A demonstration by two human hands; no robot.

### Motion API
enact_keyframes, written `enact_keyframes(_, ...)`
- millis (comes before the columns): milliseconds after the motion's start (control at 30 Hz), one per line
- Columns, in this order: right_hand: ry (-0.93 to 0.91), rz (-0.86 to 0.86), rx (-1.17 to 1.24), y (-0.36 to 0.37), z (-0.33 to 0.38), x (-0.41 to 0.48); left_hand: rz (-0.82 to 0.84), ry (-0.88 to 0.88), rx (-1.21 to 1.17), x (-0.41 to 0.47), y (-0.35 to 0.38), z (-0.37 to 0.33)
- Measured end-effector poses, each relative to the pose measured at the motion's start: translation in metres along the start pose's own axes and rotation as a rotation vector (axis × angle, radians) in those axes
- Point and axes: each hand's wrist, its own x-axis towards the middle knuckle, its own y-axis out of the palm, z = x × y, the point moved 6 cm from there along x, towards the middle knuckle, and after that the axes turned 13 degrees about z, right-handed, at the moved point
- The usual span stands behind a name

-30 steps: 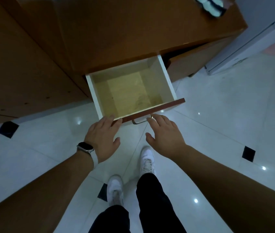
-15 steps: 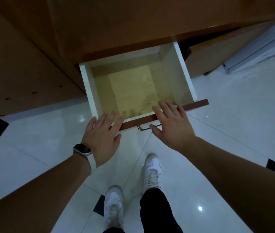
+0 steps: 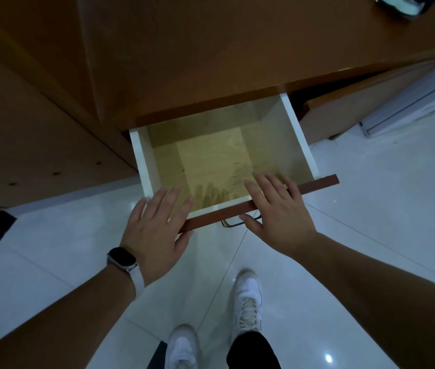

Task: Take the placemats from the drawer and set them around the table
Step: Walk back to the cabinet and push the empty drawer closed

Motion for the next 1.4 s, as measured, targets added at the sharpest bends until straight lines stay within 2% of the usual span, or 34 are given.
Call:
enact_keyframes(300,-0.014,-0.092,-0.027,-0.008,-0.005,0.031,-0.092,-0.015,0.129,0.035,-0.026,0.024)
enact_keyframes(467,-0.013,-0.082,-0.048,-0.015,-0.009,0.06,-0.14,-0.024,0.179,0.055,-0.042,0.04)
enact_keyframes(867,-0.008,-0.127,-0.07,-0.031,-0.014,0.121,-0.316,-0.076,0.183,0.083,-0.065,0.069)
enact_keyframes(1000,-0.027,-0.225,-0.039,-0.039,-0.018,0.135,-0.337,-0.107,0.176,0.091,-0.078,0.08)
enact_keyframes(1200,-0.095,-0.403,0.0,-0.045,-0.02,0.138,-0.374,-0.054,0.17,0.1,-0.079,0.085)
enact_keyframes(1400,-0.126,-0.357,-0.06,-0.057,-0.018,0.149,-0.466,-0.027,0.195,0.102,-0.075,0.09)
